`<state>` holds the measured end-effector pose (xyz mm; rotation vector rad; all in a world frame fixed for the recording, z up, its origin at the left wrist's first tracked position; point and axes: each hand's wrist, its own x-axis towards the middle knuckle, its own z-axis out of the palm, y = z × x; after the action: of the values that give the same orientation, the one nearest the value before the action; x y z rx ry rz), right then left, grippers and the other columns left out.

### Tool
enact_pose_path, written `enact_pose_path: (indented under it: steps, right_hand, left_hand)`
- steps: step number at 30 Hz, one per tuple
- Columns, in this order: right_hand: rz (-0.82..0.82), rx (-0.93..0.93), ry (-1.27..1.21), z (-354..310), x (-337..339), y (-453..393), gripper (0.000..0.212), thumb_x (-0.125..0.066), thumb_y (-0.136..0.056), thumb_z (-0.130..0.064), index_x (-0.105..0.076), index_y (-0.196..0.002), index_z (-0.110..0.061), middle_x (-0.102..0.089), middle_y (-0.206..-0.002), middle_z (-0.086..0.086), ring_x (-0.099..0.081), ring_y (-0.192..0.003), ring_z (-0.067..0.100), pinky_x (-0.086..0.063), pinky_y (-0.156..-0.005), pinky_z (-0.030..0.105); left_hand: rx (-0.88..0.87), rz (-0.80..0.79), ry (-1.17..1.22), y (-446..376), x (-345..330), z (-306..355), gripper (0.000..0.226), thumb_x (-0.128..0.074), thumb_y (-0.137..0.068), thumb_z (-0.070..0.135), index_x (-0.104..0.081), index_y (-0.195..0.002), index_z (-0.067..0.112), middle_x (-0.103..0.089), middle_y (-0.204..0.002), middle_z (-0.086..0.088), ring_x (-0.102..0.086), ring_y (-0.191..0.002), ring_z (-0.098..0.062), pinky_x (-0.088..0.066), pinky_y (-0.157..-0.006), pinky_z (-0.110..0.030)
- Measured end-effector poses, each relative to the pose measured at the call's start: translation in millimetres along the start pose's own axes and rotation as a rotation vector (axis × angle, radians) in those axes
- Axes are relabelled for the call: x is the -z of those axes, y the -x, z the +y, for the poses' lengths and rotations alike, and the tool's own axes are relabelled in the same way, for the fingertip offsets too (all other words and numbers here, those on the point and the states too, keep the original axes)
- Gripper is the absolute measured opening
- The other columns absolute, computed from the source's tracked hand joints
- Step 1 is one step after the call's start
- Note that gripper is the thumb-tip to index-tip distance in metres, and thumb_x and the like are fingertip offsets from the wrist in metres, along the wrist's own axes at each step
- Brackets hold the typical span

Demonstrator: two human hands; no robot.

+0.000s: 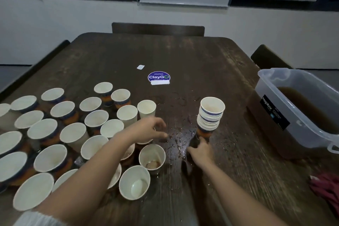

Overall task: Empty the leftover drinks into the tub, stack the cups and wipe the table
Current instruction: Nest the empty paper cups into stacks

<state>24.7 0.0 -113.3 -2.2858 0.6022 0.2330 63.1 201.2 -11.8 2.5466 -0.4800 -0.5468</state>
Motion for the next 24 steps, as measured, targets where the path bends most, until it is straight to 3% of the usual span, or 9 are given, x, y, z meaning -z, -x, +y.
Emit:
enact_pose_path:
  steps: [2, 4, 6, 8, 12, 16, 21, 24]
  right_hand:
    - [-0.081, 0.039, -0.141, -14, -7, 14, 0.049, -0.066, -0.09, -0.032, -0.051, -0.133, -0.013, -0.056, -0.128, 0.011, -0.054, -0.118, 0.029, -0.042, -0.092, 0.03]
    - [-0.208, 0.11, -0.254, -30, -15, 27, 0.039, -0.063, -0.092, -0.037, -0.059, -0.123, -0.013, -0.062, -0.118, 0.007, -0.06, -0.109, 0.026, -0.049, -0.091, 0.037]
    - [-0.294, 0.238, -0.245, -44, -19, 41, 0.033, -0.061, -0.092, -0.042, -0.064, -0.111, -0.015, -0.066, -0.105, 0.002, -0.063, -0.101, 0.023, -0.052, -0.09, 0.043]
    - [-0.327, 0.34, -0.114, -52, -19, 50, 0.034, -0.058, -0.093, -0.046, -0.066, -0.109, -0.016, -0.063, -0.096, -0.003, -0.061, -0.096, 0.018, -0.051, -0.083, 0.036]
    - [-0.305, 0.454, 0.149, -54, -19, 57, 0.022, -0.054, -0.097, -0.029, -0.069, -0.107, -0.017, -0.065, -0.095, 0.003, -0.06, -0.093, 0.022, -0.045, -0.076, 0.032]
    - [-0.276, 0.453, 0.207, -54, -9, 53, 0.018, -0.051, -0.095, -0.018, -0.066, -0.084, -0.018, -0.062, -0.083, 0.006, -0.056, -0.081, 0.022, -0.04, -0.067, 0.032]
    - [-0.183, 0.404, 0.032, -54, 15, 46, 0.021, -0.054, -0.091, -0.013, -0.075, -0.095, -0.01, -0.062, -0.077, 0.005, -0.053, -0.073, 0.019, -0.036, -0.059, 0.029]
    - [-0.01, 0.4, -0.096, -52, 31, 45, 0.02, -0.057, -0.091, -0.015, -0.073, -0.084, -0.004, -0.064, -0.073, 0.011, -0.055, -0.074, 0.021, -0.032, -0.061, 0.031]
  left_hand:
    - [0.063, -0.01, 0.02, 18, 3, -12, 0.032, -0.068, -0.086, 0.04, -0.062, -0.112, 0.021, -0.062, -0.111, 0.003, -0.058, -0.097, -0.013, -0.048, -0.084, -0.027]
    - [0.119, -0.034, 0.022, 35, 3, -21, 0.031, -0.071, -0.084, 0.04, -0.061, -0.108, 0.023, -0.062, -0.105, 0.003, -0.059, -0.094, -0.013, -0.048, -0.081, -0.027]
    - [0.145, -0.072, -0.014, 47, 4, -28, 0.029, -0.074, -0.081, 0.038, -0.061, -0.104, 0.024, -0.062, -0.099, 0.004, -0.059, -0.092, -0.014, -0.048, -0.08, -0.027]
    - [0.172, -0.113, -0.04, 57, 3, -33, 0.025, -0.078, -0.077, 0.034, -0.064, -0.095, 0.025, -0.063, -0.093, 0.005, -0.06, -0.09, -0.016, -0.048, -0.077, -0.027]
    - [0.185, -0.023, -0.278, 74, -5, -40, 0.022, -0.081, -0.071, 0.044, -0.071, -0.08, 0.027, -0.057, -0.101, 0.006, -0.049, -0.097, -0.013, -0.044, -0.075, -0.026]
    - [0.153, -0.003, -0.499, 81, -15, -40, 0.031, -0.075, -0.074, 0.053, -0.074, -0.095, 0.029, -0.046, -0.115, 0.005, -0.036, -0.107, -0.015, -0.031, -0.079, -0.025]
    - [0.15, 0.095, -0.443, 76, -25, -37, 0.025, -0.067, -0.084, 0.047, -0.075, -0.094, 0.026, -0.046, -0.12, 0.003, -0.036, -0.112, -0.019, -0.028, -0.084, -0.026]
    - [0.137, 0.18, -0.406, 65, -25, -24, 0.034, -0.06, -0.088, 0.05, -0.075, -0.098, 0.022, -0.045, -0.118, 0.002, -0.036, -0.113, -0.019, -0.03, -0.09, -0.031]
